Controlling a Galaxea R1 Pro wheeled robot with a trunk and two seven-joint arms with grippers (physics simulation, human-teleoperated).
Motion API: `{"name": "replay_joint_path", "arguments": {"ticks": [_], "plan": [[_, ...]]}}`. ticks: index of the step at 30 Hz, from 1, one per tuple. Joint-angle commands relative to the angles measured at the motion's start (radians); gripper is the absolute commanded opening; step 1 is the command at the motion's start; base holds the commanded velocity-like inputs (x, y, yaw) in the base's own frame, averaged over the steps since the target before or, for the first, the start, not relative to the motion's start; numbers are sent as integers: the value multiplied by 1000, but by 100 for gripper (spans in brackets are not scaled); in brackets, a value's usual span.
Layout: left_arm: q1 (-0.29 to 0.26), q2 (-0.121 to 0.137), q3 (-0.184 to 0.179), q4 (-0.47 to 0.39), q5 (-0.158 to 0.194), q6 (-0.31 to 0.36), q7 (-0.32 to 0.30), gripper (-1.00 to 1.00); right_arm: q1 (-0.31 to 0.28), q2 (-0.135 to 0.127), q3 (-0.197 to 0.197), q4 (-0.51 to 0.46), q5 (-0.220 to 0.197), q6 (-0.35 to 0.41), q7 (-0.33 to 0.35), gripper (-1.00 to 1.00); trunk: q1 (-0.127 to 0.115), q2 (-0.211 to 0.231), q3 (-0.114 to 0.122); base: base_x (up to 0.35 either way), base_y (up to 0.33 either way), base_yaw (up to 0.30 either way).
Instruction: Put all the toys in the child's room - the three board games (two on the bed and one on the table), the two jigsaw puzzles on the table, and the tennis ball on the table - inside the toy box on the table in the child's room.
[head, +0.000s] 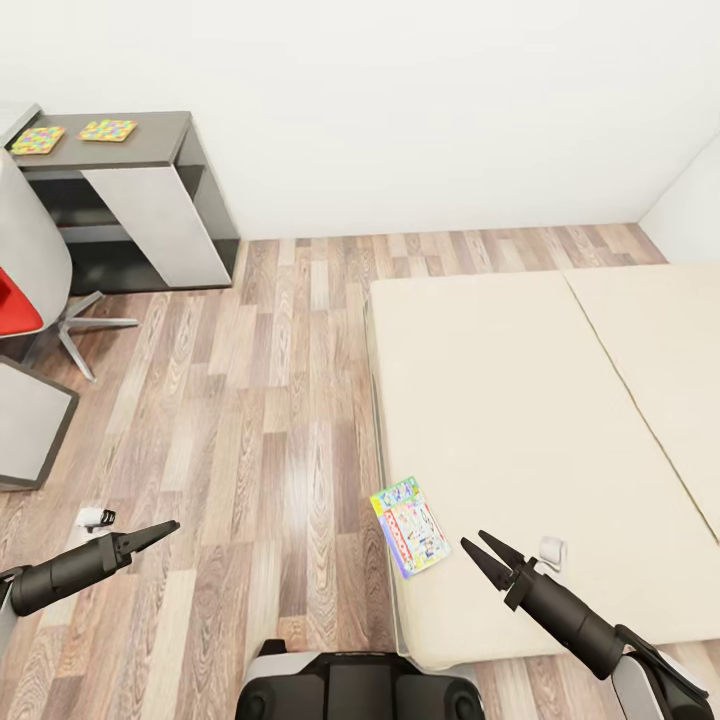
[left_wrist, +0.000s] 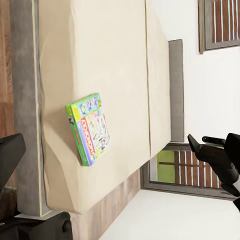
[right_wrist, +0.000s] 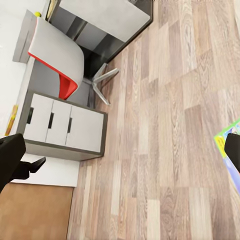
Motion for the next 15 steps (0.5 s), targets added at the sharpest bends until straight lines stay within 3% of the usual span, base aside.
{"name": "replay_joint_path", "arguments": {"ticks": [1,15], "plan": [[0,0,0,0,-1,10,-4,100,0,0,0,0,-7,8,1,100,1,-1,1,0,0,0],[0,0,0,0,-1,10,-4,100,-1,0,1,0,-9,9,1,100,1,-1,23,-29,0,0]]}}
